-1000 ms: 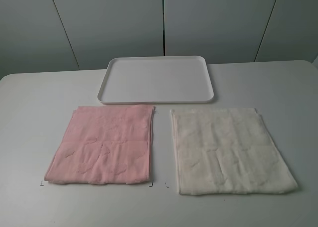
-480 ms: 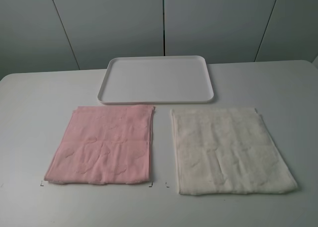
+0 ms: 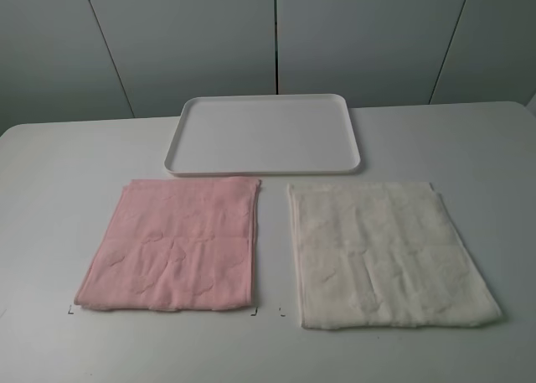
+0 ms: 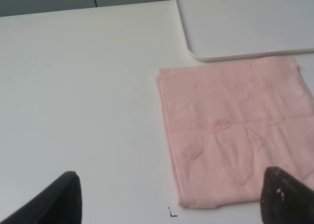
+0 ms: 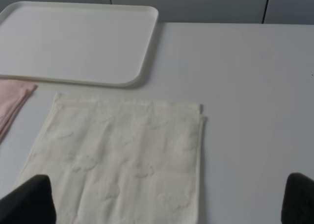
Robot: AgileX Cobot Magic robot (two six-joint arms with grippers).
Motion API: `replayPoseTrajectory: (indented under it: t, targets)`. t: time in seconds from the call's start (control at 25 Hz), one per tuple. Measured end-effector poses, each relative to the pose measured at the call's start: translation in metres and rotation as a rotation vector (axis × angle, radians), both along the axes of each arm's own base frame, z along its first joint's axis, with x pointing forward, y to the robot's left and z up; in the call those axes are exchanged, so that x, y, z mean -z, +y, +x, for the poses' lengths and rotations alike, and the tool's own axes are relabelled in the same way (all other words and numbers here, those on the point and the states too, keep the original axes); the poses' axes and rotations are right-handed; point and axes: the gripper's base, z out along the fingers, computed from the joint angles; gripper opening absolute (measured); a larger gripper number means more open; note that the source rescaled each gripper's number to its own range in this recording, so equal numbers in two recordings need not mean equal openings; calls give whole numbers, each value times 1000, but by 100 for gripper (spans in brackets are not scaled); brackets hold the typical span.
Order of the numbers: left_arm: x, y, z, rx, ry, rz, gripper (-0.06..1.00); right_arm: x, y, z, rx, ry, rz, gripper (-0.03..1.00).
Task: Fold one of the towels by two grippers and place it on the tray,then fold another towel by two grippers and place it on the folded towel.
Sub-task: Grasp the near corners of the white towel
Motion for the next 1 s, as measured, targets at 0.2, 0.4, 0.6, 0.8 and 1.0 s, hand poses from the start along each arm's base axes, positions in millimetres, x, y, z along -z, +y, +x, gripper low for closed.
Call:
replayPoseTrajectory:
  t: [0.2, 0.4, 0.6, 0.8, 1.0]
  targets:
    - [0, 0, 0, 0, 0, 0, 94, 0, 0, 0, 0, 0, 0, 100]
    - [0, 0, 0, 0, 0, 0, 94, 0, 0, 0, 0, 0, 0, 100]
    - [0, 0, 0, 0, 0, 0, 94, 0, 0, 0, 0, 0, 0, 100]
    - [0, 0, 0, 0, 0, 0, 94, 0, 0, 0, 0, 0, 0, 100]
    - [0, 0, 0, -1, 0, -1, 94, 0, 0, 0, 0, 0, 0, 100]
